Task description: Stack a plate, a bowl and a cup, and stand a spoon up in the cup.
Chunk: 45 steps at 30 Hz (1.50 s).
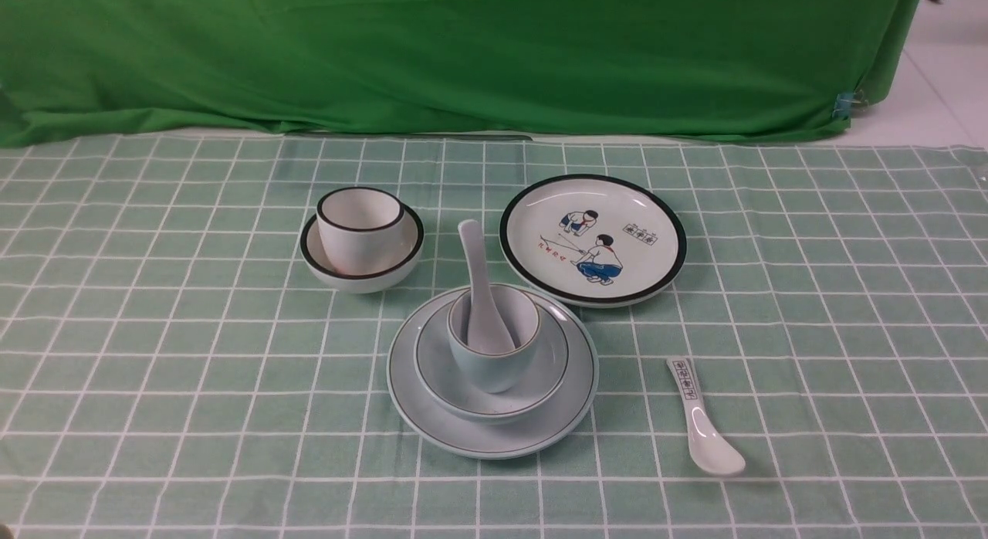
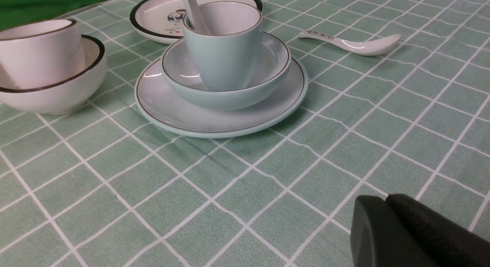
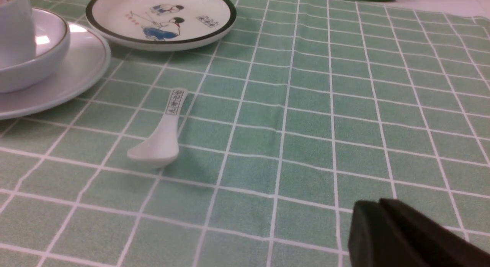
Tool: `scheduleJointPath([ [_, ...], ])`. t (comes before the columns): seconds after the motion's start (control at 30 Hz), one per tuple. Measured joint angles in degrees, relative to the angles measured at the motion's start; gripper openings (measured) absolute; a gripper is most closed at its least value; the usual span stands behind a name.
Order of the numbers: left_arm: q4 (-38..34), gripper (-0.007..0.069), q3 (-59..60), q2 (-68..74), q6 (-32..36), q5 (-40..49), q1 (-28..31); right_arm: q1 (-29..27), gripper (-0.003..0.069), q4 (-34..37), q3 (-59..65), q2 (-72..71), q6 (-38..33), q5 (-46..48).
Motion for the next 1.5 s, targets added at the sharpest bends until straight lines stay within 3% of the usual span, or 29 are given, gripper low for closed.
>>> scheduleJointPath([
  [0.37, 0.61, 0.0011, 0.0, -0.13, 0.0, -0.61, 0.0, 0.0, 0.0077, 0.05, 0.0, 0.0, 0.0, 0.0],
  [0.5, 3.37, 0.0011, 0.0, -0.93, -0.39, -4.2, 3.24, 0.0, 0.0085, 0.04, 0.0, 0.0, 0.0, 0.0],
  [0.73, 2.94, 0.0011, 0.0, -6.99, -7.85, -7.61, 30.53, 0.0, 0.0106, 0.04, 0.0, -0.05, 0.0, -0.04],
  [0.83, 2.23, 0.0011, 0.0, -10.83, -9.37, -4.9, 36.39, 0.0, 0.0114, 0.04, 0.0, -0.05, 0.0, -0.04],
  [0.93, 1.45, 0.0011, 0.0, -12.33, -10.17, 4.49, 41.21, 0.0, 0.0125, 0.07, 0.0, -0.05, 0.0, -0.11],
  [1.5, 1.94, 0.0011, 0.0, -12.37, -10.56, 6.35, 42.28, 0.0, 0.0143, 0.11, 0.0, -0.11, 0.22, -0.05],
])
